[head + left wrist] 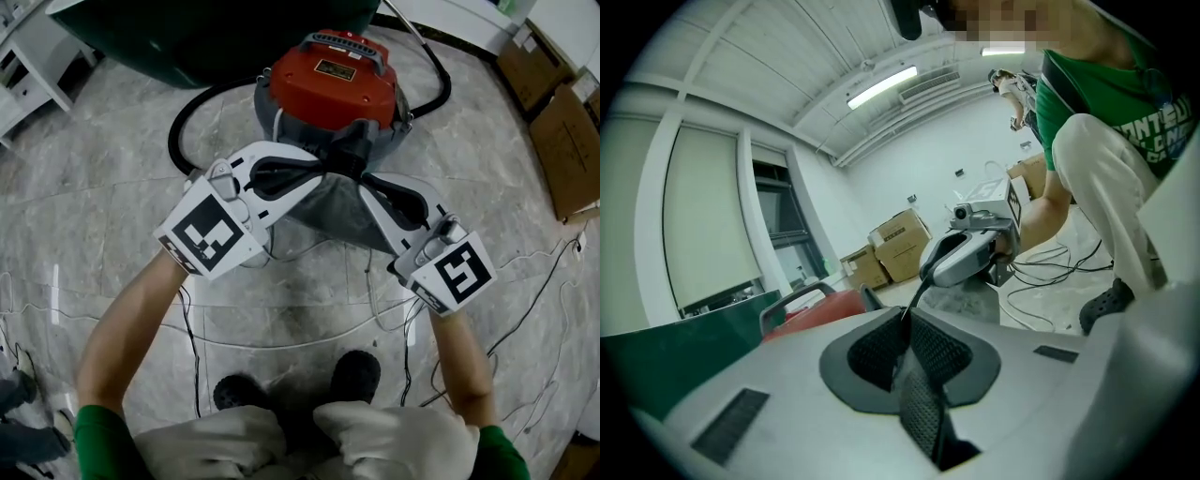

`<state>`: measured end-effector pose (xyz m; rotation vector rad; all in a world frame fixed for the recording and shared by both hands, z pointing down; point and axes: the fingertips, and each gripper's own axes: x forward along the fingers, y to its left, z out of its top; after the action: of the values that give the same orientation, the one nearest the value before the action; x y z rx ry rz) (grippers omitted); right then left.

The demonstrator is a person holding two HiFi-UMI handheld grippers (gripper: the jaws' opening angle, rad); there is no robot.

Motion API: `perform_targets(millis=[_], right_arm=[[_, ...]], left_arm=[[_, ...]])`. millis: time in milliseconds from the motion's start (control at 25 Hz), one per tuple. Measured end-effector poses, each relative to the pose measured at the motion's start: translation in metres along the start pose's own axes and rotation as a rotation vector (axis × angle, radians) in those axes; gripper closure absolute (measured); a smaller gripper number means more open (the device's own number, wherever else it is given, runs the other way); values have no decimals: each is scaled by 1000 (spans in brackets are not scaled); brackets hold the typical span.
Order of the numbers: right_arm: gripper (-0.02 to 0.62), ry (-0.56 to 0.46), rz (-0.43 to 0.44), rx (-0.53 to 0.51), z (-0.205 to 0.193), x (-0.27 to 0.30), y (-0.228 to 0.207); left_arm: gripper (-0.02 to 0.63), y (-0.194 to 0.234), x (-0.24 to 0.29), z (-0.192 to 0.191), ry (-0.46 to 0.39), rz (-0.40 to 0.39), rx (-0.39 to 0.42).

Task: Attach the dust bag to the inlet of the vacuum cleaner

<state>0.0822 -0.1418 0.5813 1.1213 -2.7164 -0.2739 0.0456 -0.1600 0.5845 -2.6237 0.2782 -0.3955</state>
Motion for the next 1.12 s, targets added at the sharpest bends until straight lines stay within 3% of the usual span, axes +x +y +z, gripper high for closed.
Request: perform_targets(millis=[600,800,1120], right_arm=[[566,-39,8,4,-5,7,-18],[566,-57,10,11,-9,8,-25],[565,-65,19,13,-14,12,-42]], left_arm=[[571,15,15,-10,-29,9,-64],[568,18,22,-14,-33,3,-38],[566,27,35,-20,-42,22,-58]])
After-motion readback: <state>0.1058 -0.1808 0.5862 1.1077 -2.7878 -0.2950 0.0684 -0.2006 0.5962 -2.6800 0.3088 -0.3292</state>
